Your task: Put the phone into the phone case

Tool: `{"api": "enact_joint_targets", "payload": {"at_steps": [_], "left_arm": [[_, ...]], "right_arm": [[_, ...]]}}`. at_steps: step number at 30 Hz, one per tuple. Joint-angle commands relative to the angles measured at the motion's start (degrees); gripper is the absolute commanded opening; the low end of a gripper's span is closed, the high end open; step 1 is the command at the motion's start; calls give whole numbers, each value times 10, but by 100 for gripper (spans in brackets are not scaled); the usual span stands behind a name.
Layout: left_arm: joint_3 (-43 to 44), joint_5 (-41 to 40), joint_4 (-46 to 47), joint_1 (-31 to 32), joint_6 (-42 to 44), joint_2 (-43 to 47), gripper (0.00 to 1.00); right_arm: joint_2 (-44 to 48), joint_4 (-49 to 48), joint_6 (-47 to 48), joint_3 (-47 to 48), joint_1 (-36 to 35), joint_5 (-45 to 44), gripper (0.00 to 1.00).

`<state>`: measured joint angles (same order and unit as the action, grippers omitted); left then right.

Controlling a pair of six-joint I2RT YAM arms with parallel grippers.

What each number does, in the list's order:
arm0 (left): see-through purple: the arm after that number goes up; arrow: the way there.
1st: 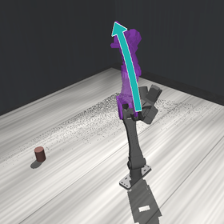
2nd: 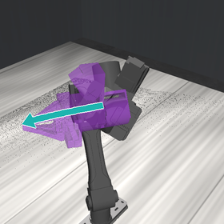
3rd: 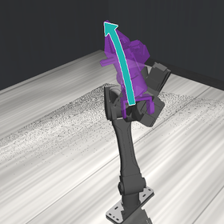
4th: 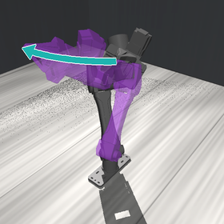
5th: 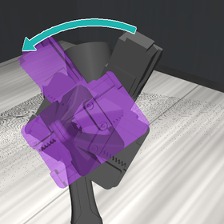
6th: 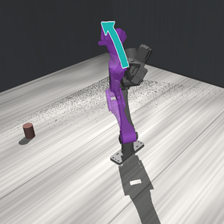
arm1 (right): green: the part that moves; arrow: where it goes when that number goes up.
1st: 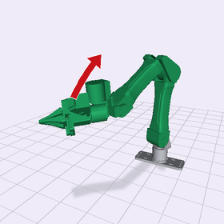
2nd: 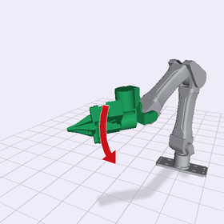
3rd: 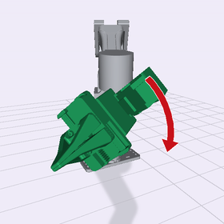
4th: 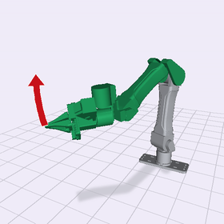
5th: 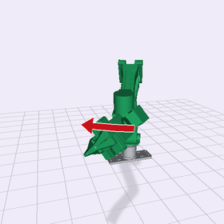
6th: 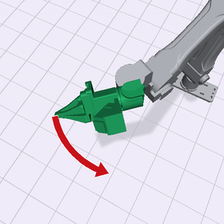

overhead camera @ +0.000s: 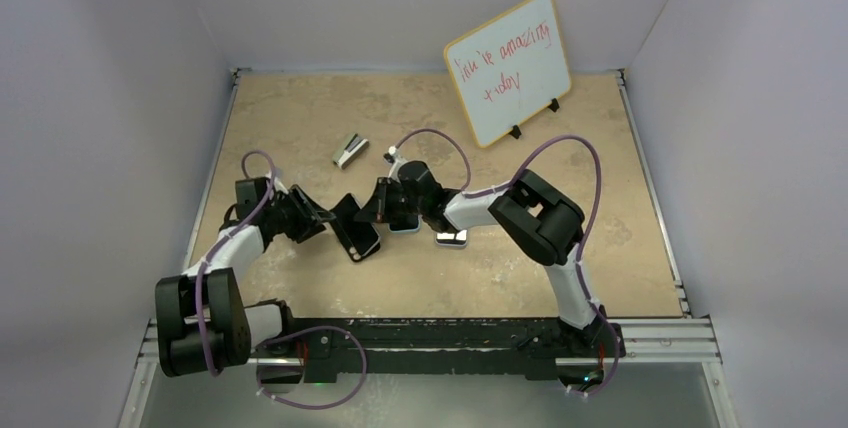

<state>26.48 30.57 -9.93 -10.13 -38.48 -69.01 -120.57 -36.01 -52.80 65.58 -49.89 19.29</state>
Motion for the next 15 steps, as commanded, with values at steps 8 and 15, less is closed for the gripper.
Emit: {"api": "enact_joint_targets", "payload": {"at_steps": [8, 15], "left_arm": [[-53, 52, 138, -2, -18, -52, 44], [-66, 67, 165, -2, -23, -75, 45]], "right_arm": [[-8, -71, -26, 6, -8, 13, 0], [-36, -82, -55, 14, -14, 22, 0]]}}
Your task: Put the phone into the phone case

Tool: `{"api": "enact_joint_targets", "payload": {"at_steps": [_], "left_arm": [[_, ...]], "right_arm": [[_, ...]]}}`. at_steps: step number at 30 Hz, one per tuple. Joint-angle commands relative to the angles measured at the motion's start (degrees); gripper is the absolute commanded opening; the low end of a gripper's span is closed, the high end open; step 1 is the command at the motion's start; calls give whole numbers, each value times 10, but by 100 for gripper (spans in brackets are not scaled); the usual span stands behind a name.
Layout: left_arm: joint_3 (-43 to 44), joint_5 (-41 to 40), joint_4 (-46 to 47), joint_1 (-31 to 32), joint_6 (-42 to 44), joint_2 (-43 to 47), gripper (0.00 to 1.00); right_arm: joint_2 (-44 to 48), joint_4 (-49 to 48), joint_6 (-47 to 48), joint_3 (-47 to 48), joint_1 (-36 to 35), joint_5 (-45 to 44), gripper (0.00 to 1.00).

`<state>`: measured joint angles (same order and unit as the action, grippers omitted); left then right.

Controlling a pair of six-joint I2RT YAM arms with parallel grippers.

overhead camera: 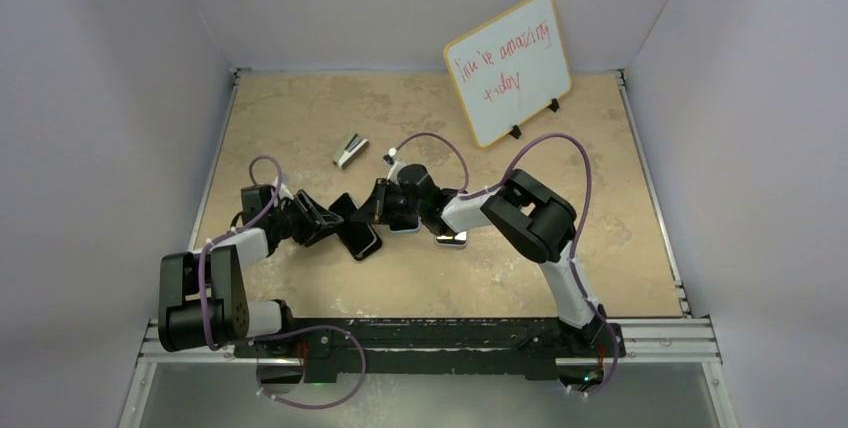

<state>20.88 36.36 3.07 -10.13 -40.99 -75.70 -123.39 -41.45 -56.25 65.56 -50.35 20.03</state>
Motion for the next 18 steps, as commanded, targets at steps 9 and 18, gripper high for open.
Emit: {"api": "enact_joint_targets", "payload": {"at_steps": [9, 18], "left_arm": [[-10, 13, 41, -2, 2, -9, 44], [3, 6, 28, -2, 9, -10, 43]], "right_arm": [[-14, 43, -7, 25, -22, 0, 0], [7, 182, 61, 55, -21, 14, 0]]}}
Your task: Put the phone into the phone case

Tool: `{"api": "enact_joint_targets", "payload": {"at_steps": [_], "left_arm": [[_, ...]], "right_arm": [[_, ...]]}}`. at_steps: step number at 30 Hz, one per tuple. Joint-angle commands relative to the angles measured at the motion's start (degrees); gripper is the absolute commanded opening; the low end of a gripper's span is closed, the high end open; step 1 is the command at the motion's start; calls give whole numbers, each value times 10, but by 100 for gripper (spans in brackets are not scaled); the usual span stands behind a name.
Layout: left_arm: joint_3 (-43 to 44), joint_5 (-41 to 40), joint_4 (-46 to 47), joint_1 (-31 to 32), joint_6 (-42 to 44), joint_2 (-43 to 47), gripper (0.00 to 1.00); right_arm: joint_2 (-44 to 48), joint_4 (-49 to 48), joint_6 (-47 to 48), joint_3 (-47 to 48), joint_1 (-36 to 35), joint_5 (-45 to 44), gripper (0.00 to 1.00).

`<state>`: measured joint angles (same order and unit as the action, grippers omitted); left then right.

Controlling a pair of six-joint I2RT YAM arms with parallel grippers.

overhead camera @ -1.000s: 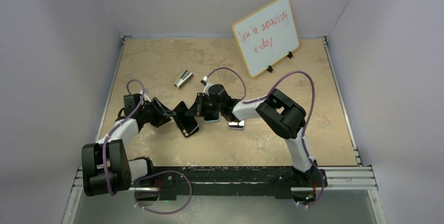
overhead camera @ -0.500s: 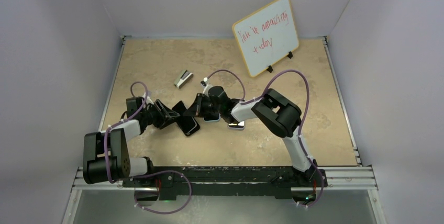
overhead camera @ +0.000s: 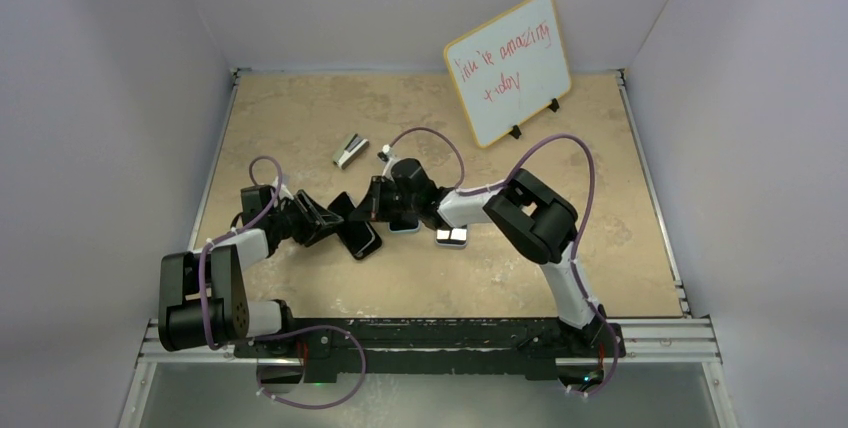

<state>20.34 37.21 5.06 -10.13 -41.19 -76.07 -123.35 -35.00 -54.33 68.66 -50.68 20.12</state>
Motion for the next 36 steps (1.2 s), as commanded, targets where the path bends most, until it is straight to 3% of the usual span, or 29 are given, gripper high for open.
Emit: {"api": "enact_joint_targets", "payload": {"at_steps": [1, 12, 21, 27, 33, 36], "left_arm": [[9, -5, 4, -2, 11, -7, 43], [5, -4, 14, -2, 0, -20, 41], [-1, 11, 32, -2, -7, -30, 39], [-3, 33, 34, -2, -4, -23, 35], [5, 34, 21, -2, -7, -33, 37], [21, 30, -5, -2, 3, -24, 39]], "right_arm": [[8, 127, 43, 25, -18, 13, 0], [18, 137, 41, 24, -18, 31, 0], [-41, 119, 47, 51, -18, 57, 0], [-39, 91, 31, 15, -18, 91, 0], [17, 115, 50, -6, -16, 42, 23], [45, 100, 43, -22, -11, 42, 41]]}}
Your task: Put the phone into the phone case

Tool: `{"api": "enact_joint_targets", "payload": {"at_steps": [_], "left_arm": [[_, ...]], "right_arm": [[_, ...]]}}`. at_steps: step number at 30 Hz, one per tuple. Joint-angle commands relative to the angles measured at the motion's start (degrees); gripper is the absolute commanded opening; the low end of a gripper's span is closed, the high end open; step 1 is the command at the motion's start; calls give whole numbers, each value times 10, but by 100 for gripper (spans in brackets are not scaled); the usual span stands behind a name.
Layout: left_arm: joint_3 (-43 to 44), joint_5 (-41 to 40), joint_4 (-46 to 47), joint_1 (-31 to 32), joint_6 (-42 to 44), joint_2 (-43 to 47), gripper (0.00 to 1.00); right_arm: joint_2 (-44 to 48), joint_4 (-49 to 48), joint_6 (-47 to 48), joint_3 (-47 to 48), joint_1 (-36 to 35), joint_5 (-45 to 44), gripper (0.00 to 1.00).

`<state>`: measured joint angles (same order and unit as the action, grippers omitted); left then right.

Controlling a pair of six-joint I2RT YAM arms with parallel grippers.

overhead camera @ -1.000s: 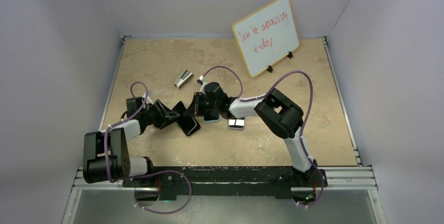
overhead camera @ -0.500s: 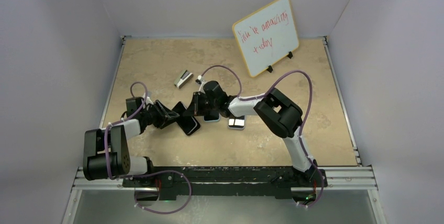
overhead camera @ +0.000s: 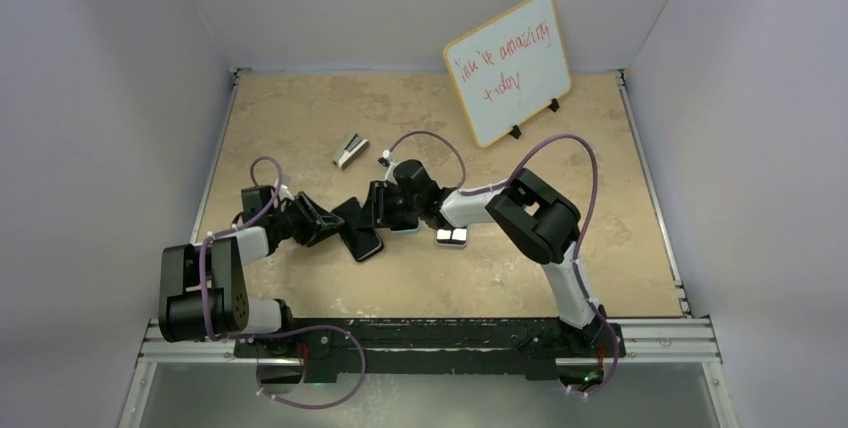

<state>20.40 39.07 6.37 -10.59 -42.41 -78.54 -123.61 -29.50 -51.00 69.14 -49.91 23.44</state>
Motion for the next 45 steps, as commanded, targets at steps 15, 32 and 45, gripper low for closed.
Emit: {"api": "enact_joint_targets", "payload": {"at_steps": [15, 32, 45], "left_arm": [[37, -47, -94, 2, 34, 67, 42], [60, 12, -25, 6, 31, -35, 37], [61, 0, -5, 42, 16, -58, 35]], "right_arm": [[118, 151, 53, -12, -7, -62, 74], [79, 140, 82, 9, -7, -82, 22], [106, 190, 81, 14, -7, -128, 30]]}}
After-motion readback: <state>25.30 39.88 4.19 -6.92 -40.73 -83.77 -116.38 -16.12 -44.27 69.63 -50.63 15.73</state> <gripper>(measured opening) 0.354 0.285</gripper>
